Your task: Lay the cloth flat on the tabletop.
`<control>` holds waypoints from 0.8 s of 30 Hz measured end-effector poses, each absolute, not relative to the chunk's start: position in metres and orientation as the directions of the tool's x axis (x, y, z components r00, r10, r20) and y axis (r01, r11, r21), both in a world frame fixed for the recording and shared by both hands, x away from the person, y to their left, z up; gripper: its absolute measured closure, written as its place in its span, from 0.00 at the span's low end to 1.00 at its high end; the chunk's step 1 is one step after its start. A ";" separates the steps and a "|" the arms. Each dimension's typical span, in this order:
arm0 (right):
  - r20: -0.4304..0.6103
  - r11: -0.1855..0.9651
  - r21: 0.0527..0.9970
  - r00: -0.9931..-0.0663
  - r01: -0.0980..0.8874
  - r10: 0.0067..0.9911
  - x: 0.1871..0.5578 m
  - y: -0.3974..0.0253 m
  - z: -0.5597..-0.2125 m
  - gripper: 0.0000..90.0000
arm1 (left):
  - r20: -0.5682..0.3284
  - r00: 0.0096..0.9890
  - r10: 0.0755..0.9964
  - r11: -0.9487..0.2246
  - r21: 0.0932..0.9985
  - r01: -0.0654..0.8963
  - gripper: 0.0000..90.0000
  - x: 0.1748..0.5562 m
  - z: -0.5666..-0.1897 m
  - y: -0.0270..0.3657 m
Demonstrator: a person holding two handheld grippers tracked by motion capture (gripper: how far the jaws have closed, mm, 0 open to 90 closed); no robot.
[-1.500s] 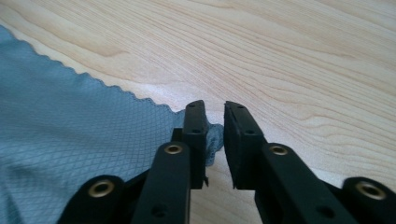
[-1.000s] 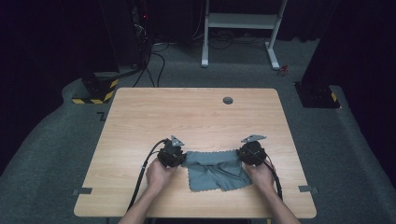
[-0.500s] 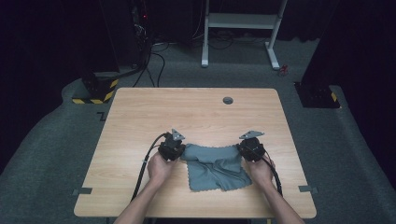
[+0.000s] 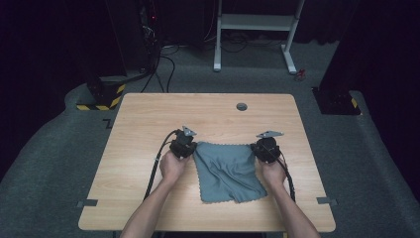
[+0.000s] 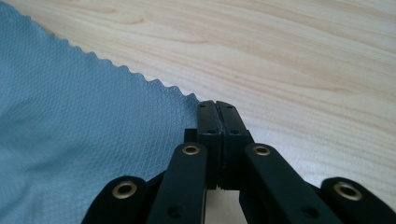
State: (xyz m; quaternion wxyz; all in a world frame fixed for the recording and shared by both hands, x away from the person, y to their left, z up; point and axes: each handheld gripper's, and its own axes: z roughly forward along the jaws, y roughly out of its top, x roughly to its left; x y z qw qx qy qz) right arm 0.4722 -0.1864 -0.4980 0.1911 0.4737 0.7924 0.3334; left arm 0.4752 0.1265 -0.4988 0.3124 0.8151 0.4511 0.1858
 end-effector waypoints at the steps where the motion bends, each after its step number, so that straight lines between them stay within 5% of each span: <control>1: 0.007 0.329 0.715 -0.477 0.617 0.879 0.473 -0.186 -0.498 0.99 | 0.023 0.519 0.855 -0.396 0.676 0.622 0.99 0.477 -0.500 0.126; 19: -0.023 0.341 0.674 -0.442 0.656 0.897 0.502 -0.175 -0.508 0.99 | 0.087 0.506 0.858 -0.434 0.649 0.625 0.98 0.498 -0.508 0.118; 21: -0.037 0.351 0.668 -0.442 0.656 0.896 0.503 -0.174 -0.509 0.97 | 0.073 0.508 0.858 -0.427 0.650 0.629 0.92 0.498 -0.509 0.119; 24: -0.014 0.337 0.662 -0.439 0.670 0.898 0.502 -0.176 -0.510 0.83 | 0.015 0.509 0.861 -0.388 0.666 0.636 0.70 0.492 -0.504 0.122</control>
